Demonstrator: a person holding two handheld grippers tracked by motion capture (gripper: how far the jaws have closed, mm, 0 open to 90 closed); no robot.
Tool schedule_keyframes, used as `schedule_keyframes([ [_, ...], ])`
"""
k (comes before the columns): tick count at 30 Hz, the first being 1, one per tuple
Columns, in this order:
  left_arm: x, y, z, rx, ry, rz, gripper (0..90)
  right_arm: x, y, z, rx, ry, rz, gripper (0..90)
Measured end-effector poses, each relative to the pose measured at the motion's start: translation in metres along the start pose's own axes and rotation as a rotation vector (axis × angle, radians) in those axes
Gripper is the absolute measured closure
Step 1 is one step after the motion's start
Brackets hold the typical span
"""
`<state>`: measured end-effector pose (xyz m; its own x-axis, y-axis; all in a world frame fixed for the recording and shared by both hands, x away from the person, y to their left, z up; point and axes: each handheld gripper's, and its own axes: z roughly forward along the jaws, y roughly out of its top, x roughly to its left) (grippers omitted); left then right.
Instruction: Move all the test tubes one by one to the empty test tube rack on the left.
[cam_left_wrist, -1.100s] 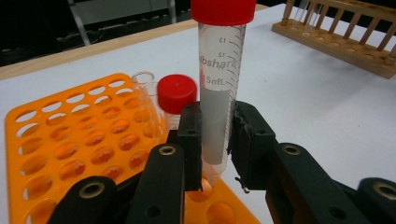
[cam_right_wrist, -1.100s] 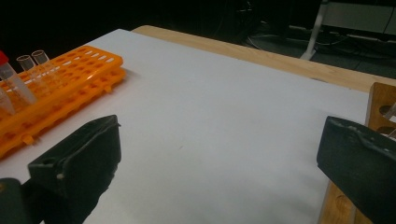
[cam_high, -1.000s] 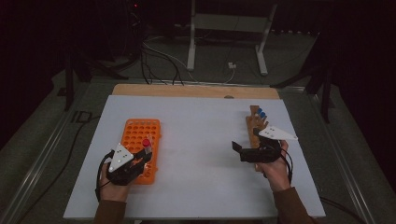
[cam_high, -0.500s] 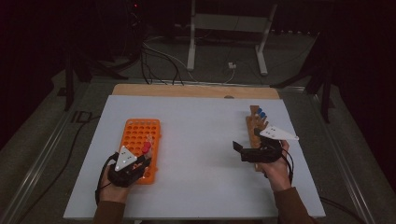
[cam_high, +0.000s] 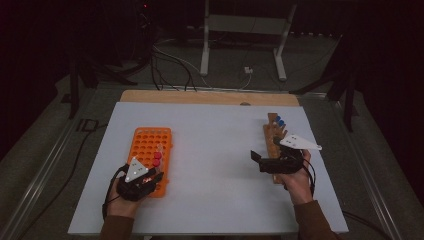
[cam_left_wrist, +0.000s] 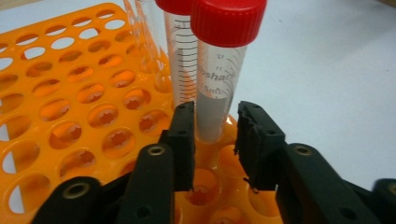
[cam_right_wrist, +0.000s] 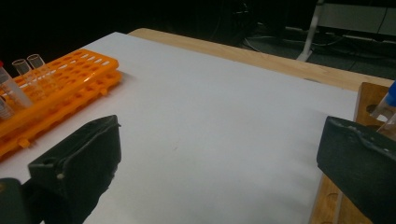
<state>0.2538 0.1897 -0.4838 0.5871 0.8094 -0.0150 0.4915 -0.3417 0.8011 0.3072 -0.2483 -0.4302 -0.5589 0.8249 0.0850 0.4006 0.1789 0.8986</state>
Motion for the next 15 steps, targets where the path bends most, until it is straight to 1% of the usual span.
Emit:
schedule_keyframes([
  [5, 0.001, 0.001, -0.008, -0.057, -0.002, -0.026, 55.8, -0.004, 0.001, -0.001, -0.003, -0.010, 0.003, 0.1],
  [8, 0.002, 0.001, -0.011, -0.088, -0.014, -0.042, 49.5, -0.009, 0.002, -0.002, -0.001, -0.023, -0.001, 0.1],
  [11, 0.002, 0.000, -0.014, -0.108, -0.017, -0.057, 43.9, -0.016, 0.002, -0.003, 0.002, -0.040, -0.002, 0.2],
  [15, 0.002, 0.001, -0.017, -0.138, -0.002, -0.064, 35.5, -0.030, 0.002, -0.004, 0.011, -0.074, 0.009, 0.2],
])
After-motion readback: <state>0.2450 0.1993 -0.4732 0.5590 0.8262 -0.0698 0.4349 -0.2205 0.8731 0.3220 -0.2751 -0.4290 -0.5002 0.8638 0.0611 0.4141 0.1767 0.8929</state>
